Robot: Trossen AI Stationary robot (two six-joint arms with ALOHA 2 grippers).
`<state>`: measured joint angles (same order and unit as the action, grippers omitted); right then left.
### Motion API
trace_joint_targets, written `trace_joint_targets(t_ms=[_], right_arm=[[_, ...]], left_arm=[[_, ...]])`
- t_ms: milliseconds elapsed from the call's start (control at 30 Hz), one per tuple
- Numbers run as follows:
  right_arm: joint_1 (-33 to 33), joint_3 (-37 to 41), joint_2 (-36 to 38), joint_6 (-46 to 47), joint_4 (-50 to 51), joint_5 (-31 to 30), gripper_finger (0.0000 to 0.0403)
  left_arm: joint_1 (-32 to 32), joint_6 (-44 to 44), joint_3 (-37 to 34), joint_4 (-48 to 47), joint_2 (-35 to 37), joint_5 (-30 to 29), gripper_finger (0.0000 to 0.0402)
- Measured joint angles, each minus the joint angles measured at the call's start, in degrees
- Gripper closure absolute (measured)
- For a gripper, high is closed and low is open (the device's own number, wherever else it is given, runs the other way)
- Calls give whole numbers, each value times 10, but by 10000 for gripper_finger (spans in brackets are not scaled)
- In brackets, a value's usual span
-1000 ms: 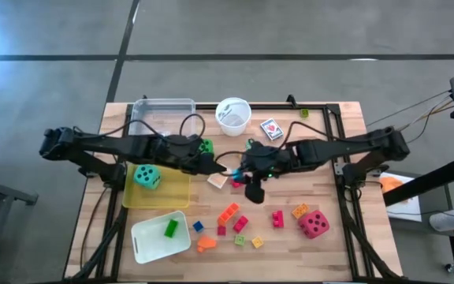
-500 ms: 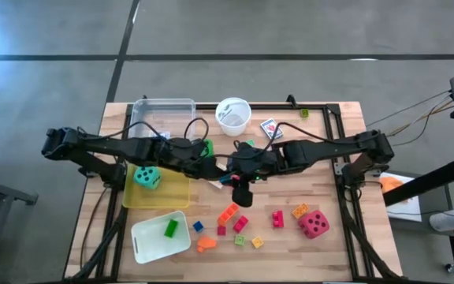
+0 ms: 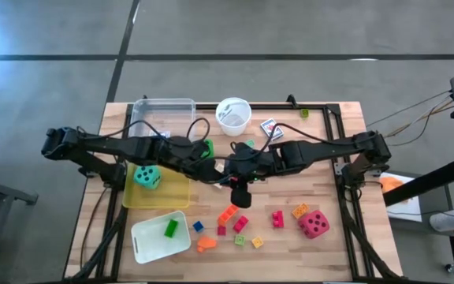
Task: Pick & Place Toys
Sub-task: Put the right blue game piece into the white bin
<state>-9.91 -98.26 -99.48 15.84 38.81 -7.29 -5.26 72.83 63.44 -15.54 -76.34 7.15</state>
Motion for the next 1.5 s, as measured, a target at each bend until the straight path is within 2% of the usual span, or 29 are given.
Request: trace_joint_targets(t_ms=[100, 167, 400, 467, 700, 800, 933, 1033, 1200, 1333, 1500], right_arm=[[0, 0, 1, -3, 3, -4, 275], [-1, 0, 1, -7, 6, -11, 275], [-1, -2, 2, -6, 5, -5, 273], [0, -2, 2, 0, 5, -3, 248], [1, -9, 9, 7, -4, 29, 122], [1, -9, 6, 9, 1, 29, 89], [1, -10, 14, 12, 22, 28, 65], [1, -10, 17, 1, 59, 28, 60], [1, -9, 29, -18, 112, 28, 59], [2, -9, 37, -20, 119, 14, 59], [3, -9, 44, -20, 120, -51, 58]], left_arm=[[0, 1, 0, 4, 0, 1, 320], [1, 9, 0, 7, 0, 3, 347], [1, 2, 0, 9, 1, 4, 349], [0, -4, 0, 9, 1, 4, 349], [-2, -21, -2, 2, 1, 12, 349], [-1, -23, -2, -1, 3, 21, 349], [-2, -55, -2, -15, 9, 63, 349], [-7, -147, -1, -68, 15, 103, 349], [-43, -212, -1, -262, 36, 138, 349], [-90, -217, -1, -404, 50, 125, 349], [-173, -184, -2, -484, 53, 96, 349]])
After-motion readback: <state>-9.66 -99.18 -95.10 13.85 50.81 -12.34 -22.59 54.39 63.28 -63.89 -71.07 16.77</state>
